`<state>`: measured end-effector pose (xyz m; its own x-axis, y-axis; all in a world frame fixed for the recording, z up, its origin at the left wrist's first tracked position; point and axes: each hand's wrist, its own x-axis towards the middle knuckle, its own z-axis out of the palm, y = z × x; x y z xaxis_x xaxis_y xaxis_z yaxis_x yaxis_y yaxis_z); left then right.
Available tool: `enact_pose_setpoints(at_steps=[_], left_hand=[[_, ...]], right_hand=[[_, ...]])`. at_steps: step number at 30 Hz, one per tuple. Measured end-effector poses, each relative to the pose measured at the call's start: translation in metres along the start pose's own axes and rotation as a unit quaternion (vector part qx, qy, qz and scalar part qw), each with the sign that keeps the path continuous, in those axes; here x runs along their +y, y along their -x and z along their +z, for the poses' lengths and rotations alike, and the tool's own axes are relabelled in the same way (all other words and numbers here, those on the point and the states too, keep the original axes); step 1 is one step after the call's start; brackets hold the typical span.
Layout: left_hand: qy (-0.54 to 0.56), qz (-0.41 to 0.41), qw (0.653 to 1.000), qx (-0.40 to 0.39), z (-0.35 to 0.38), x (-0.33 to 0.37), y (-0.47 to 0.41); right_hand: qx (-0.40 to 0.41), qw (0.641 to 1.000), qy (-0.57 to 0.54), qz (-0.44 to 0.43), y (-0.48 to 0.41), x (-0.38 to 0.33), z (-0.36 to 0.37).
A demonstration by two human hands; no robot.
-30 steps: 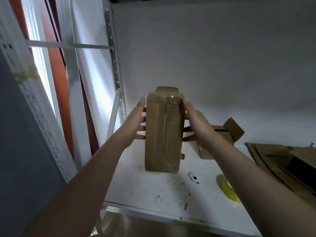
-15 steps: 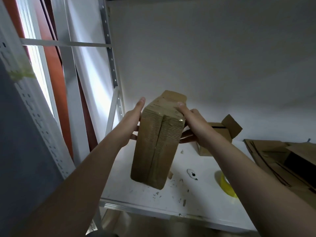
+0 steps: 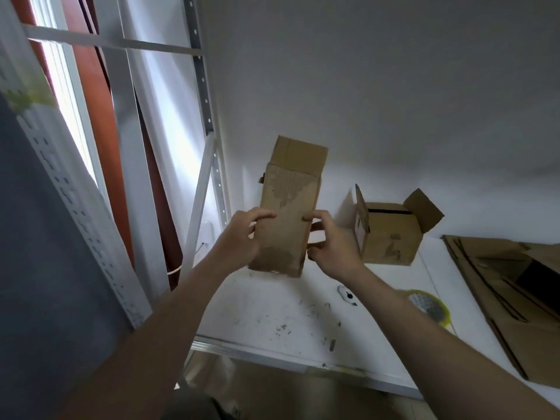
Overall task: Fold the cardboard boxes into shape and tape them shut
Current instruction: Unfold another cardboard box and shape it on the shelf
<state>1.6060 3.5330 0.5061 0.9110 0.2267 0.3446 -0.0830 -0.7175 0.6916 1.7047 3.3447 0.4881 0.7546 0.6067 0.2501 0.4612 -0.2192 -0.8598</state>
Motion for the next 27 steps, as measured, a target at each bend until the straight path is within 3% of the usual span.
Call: enact_pose_setpoints(at_steps=[3, 6, 9, 19, 22, 27], left_hand=[[-0.082, -0.068, 0.993, -0.059, 0.014, -0.030, 0.010], [-0.092, -0.124, 0.985, -0.073, 0.016, -0.054, 0.014], [-0.134, -0.092, 0.982, -0.095, 0.015, -0.069, 0.012], [-0.092, -0.074, 0.984, -0.130, 0.022, -0.132, -0.023], [-0.134, -0.096, 0.974, -0.154, 0.021, -0.149, -0.048], [-0.178, -0.108, 0.970, -0.128, 0.026, -0.169, -0.075]], right_hand=[[-0.048, 0.995, 0.084, -0.005, 0.006, 0.021, 0.018], [-0.096, 0.984, 0.150, 0.000, 0.002, 0.028, 0.030], [-0.130, 0.969, 0.208, 0.017, -0.011, 0.036, 0.040], [-0.219, 0.941, 0.256, 0.030, -0.073, 0.080, 0.079], [-0.217, 0.932, 0.287, 0.038, -0.100, 0.091, 0.086], [-0.221, 0.914, 0.339, -0.002, -0.128, 0.095, 0.094]])
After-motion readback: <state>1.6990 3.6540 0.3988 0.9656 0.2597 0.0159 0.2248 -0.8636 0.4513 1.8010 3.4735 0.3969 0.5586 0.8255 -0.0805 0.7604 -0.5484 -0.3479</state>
